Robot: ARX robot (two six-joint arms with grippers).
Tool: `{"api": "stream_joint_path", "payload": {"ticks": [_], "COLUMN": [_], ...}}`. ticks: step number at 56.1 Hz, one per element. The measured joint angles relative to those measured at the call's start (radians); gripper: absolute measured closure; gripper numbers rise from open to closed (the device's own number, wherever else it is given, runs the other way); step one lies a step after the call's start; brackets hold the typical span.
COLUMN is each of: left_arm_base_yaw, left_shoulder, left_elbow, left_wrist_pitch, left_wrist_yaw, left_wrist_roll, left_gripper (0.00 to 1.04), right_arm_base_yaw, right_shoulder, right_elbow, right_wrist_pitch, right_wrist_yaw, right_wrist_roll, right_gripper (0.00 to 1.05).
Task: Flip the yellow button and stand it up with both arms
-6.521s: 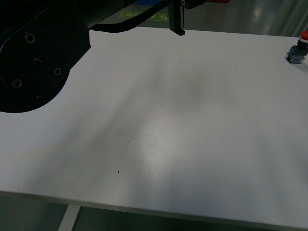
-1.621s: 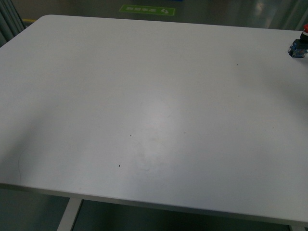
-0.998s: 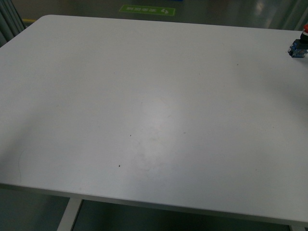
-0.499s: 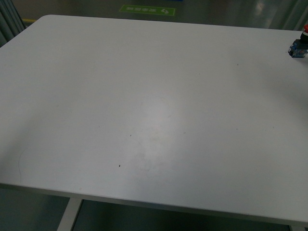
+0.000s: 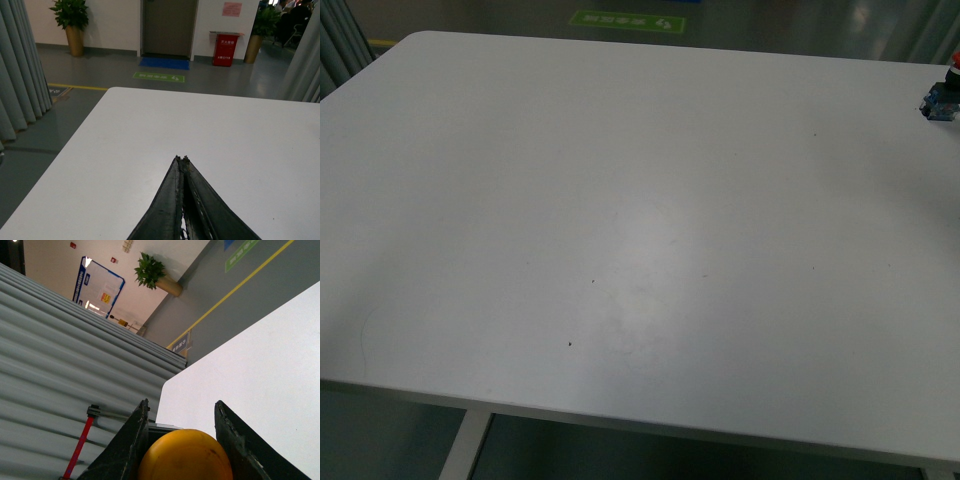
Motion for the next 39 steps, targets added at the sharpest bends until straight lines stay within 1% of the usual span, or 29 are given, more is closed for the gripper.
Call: {"api": "stream_joint_path", "payload": {"ticks": [11, 13, 15, 18, 21, 22, 23, 25, 27, 29, 30, 34, 38, 39], "left_arm_base_yaw": [0.000, 0.000, 0.000, 0.000, 0.000, 0.000, 0.000, 0.000, 0.000, 0.000, 0.000, 0.000, 0.000, 0.000], "left_shoulder": [0.000, 0.000, 0.000, 0.000, 0.000, 0.000, 0.000, 0.000, 0.000, 0.000, 0.000, 0.000, 0.000, 0.000], "left_elbow": [0.000, 0.000, 0.000, 0.000, 0.000, 0.000, 0.000, 0.000, 0.000, 0.000, 0.000, 0.000, 0.000, 0.000], "left_wrist_pitch": [-0.002, -0.002, -0.002, -0.002, -0.002, -0.002, -0.002, -0.002, -0.002, -0.002, -0.002, -0.002, -0.002, -0.002], "left_wrist_yaw": [0.000, 0.000, 0.000, 0.000, 0.000, 0.000, 0.000, 0.000, 0.000, 0.000, 0.000, 0.000, 0.000, 0.000], "left_wrist_roll": [0.000, 0.000, 0.000, 0.000, 0.000, 0.000, 0.000, 0.000, 0.000, 0.000, 0.000, 0.000, 0.000, 0.000], "left_gripper": [1.01, 0.98, 0.93, 0.82, 0.75, 0.71, 0.65, 0.60, 0.55, 0.47, 0.42, 0.28, 0.18, 0.14], "right_arm_base_yaw": [-0.003, -0.005, -0.008, -0.011, -0.017, -0.018, -0.021, -0.025, -0.028, -0.031, -0.033, -0.038, -0.044, -0.044], "right_shoulder": [-0.006, -0.008, -0.008, -0.009, -0.009, -0.009, -0.008, -0.007, -0.006, -0.006, -0.006, -0.006, -0.004, -0.003], "right_elbow": [-0.010, -0.010, -0.011, -0.011, -0.011, -0.011, -0.011, -0.010, -0.010, -0.009, -0.008, 0.003, 0.012, 0.013], "right_wrist_pitch": [0.000, 0.000, 0.000, -0.003, -0.014, -0.016, -0.021, -0.026, -0.029, -0.029, -0.029, -0.032, -0.035, -0.035], "right_wrist_yaw": [-0.003, -0.003, 0.001, 0.010, 0.022, 0.024, 0.029, 0.040, 0.056, 0.062, 0.068, 0.088, 0.095, 0.095], "right_wrist_roll": [-0.010, -0.020, -0.035, -0.057, -0.089, -0.097, -0.121, -0.149, -0.189, -0.234, -0.284, -0.409, -0.529, -0.537], "right_gripper": [0.71, 0.71, 0.71, 0.71, 0.71, 0.71, 0.71, 0.71, 0.71, 0.71, 0.71, 0.71, 0.71, 0.71]}}
